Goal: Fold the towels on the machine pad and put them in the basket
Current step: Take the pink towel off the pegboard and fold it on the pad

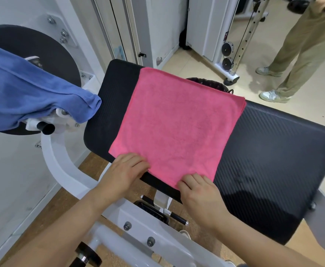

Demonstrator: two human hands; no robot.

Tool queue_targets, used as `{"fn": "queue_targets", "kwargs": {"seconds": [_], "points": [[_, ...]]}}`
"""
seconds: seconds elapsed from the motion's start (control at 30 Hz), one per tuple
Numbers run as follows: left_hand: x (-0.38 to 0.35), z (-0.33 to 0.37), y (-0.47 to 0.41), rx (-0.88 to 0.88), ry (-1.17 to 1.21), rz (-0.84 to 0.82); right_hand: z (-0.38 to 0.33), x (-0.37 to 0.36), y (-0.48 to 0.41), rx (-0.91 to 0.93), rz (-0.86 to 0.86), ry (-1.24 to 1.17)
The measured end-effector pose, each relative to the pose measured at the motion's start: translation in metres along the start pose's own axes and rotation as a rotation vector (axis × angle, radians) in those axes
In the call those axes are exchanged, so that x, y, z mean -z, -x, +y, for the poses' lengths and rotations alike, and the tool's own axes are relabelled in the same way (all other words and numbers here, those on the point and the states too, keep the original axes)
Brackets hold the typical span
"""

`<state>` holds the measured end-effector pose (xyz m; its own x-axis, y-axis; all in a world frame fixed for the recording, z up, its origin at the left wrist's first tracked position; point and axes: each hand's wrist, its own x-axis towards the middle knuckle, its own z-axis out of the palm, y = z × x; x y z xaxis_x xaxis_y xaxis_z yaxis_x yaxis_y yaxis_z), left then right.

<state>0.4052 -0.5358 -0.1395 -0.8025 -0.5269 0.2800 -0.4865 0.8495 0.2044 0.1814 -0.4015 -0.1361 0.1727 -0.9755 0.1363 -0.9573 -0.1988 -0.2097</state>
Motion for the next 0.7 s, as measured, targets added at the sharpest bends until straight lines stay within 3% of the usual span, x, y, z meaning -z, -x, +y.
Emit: {"fn": "queue_targets", "kwargs": {"seconds": [0.13, 0.3, 0.37, 0.47, 0.57, 0.7], "points": [[0.006, -0.012, -0.003, -0.028, -0.046, -0.14, 0.008, 0.032, -0.015, -0.176, -0.161, -0.254], [0.017, -0.028, -0.002, 0.151, 0.008, -0.119, 0.025, 0.065, -0.024, -0.134, -0.271, -0.378], [0.026, -0.038, 0.0, 0.143, 0.078, -0.155, 0.031, 0.075, -0.022, -0.126, -0.417, -0.397], [0.04, -0.04, 0.0, 0.155, 0.156, -0.32, 0.04, 0.09, -0.023, -0.114, -0.618, -0.381], [0.053, -0.04, -0.009, 0.306, 0.261, -0.501, 0.051, 0.111, -0.032, -0.144, -0.674, -0.377], [0.081, -0.053, -0.042, 0.516, 0.483, -0.332, 0.064, 0.137, -0.051, -0.347, -0.579, -0.622]]}}
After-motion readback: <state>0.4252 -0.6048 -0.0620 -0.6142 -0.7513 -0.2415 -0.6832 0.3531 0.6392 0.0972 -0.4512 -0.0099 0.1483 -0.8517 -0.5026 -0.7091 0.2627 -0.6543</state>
